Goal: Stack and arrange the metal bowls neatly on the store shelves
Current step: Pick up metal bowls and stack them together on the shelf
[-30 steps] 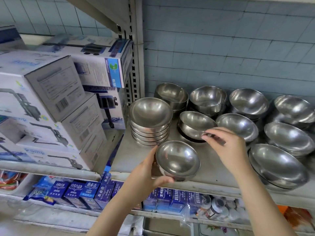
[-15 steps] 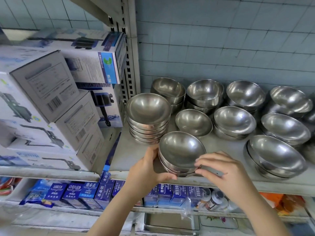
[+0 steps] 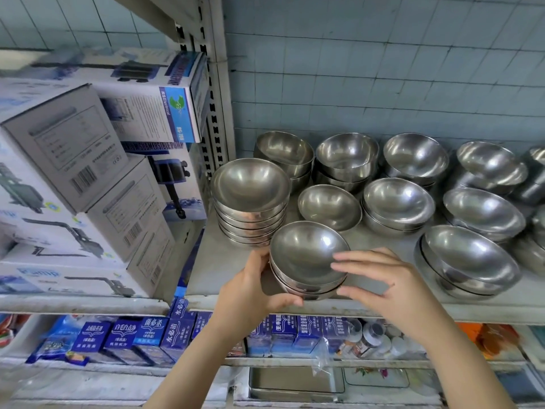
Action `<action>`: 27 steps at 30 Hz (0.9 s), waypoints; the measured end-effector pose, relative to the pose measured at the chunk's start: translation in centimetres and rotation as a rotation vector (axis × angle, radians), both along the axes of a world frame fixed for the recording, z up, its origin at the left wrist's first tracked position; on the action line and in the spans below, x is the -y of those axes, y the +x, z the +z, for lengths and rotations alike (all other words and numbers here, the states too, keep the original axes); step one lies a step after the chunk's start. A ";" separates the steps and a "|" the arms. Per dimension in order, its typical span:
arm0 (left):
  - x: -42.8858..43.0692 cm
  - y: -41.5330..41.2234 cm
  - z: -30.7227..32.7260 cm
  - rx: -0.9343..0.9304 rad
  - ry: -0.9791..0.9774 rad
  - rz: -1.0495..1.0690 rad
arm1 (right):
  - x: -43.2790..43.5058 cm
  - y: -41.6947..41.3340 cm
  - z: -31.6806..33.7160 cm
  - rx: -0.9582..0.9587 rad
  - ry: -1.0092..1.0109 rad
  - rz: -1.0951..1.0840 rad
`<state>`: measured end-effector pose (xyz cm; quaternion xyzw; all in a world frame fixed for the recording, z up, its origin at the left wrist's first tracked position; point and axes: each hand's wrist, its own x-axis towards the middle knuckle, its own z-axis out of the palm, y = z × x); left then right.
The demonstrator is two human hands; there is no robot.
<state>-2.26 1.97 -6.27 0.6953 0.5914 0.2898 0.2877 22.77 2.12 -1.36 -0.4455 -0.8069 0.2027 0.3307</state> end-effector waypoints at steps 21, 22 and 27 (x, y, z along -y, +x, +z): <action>-0.3 -0.5 -0.2 0.195 -0.125 0.004 | -8.1 3.0 -0.7 -0.118 -0.314 -0.097; -0.2 -0.4 -0.1 0.196 -0.121 0.007 | -8.0 2.8 -0.6 -0.130 -0.286 -0.118; -0.3 0.2 -0.3 0.170 -0.133 0.034 | -7.8 2.6 0.8 -0.233 -0.192 -0.194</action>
